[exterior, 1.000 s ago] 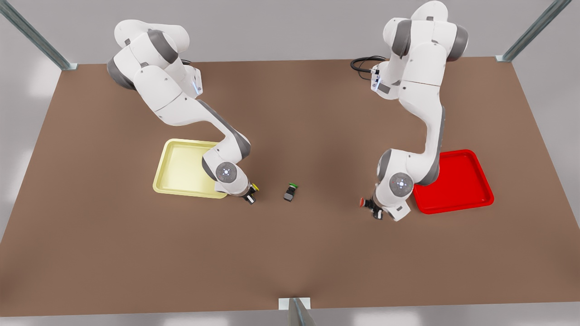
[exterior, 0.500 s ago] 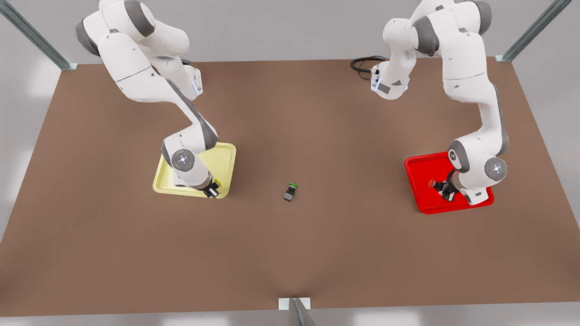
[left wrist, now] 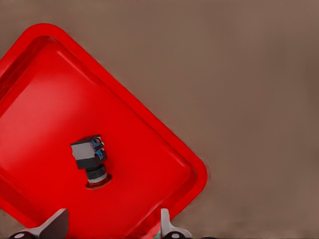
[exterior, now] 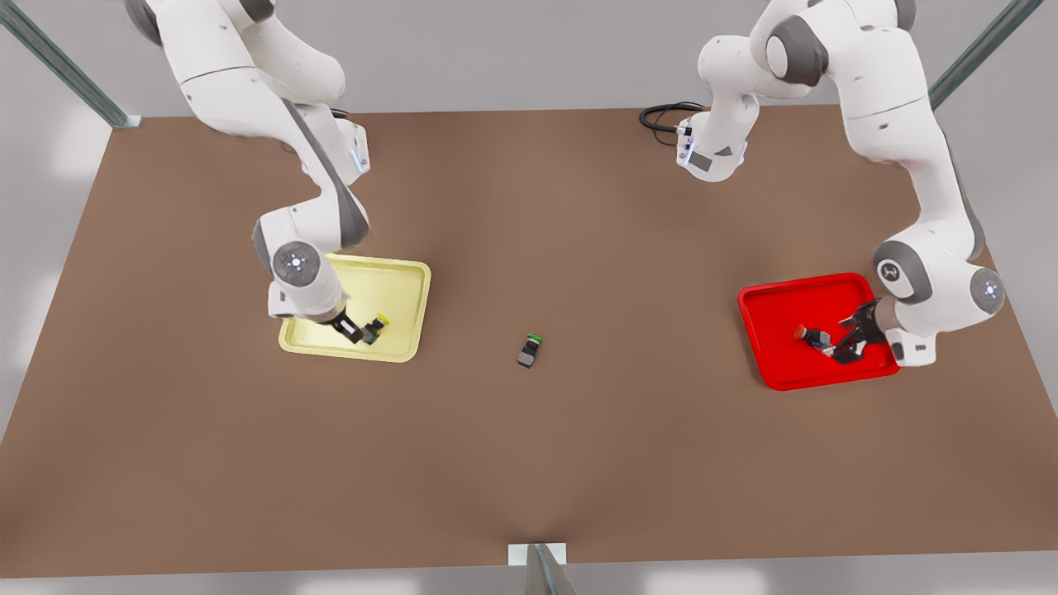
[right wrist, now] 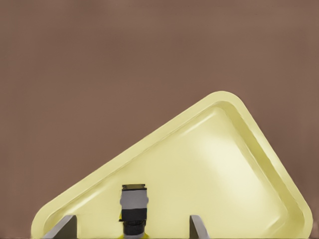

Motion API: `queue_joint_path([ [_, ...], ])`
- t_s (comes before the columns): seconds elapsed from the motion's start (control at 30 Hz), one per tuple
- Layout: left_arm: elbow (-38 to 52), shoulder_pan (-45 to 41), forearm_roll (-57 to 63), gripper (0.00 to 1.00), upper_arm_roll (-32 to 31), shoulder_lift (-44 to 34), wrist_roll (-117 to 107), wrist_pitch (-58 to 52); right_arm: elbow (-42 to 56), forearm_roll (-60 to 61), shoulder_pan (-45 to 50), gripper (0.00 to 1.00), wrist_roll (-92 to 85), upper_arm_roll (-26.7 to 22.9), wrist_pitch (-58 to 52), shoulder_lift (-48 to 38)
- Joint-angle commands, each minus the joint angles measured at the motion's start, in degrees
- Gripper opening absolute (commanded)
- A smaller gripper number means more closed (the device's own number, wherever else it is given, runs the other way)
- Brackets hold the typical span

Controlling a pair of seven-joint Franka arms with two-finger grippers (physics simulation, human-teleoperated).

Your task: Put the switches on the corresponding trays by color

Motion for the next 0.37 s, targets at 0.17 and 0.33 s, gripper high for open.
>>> queue_joint_path([
  [0.17, 23.1, 4.3, 26.2, 1.0, -22.8, -4.8, 14.5, -15.3, 30.4, 6.7, -2.9, 1.0, -50.2, -9.9, -33.2, -2.9],
  [0.33, 22.7, 14.9, 29.7, 1.0, -39.1, -11.5, 14.6, -17.3, 32.5, 7.2, -1.8, 1.0, -53.2, -13.9, -35.8, -2.2],
])
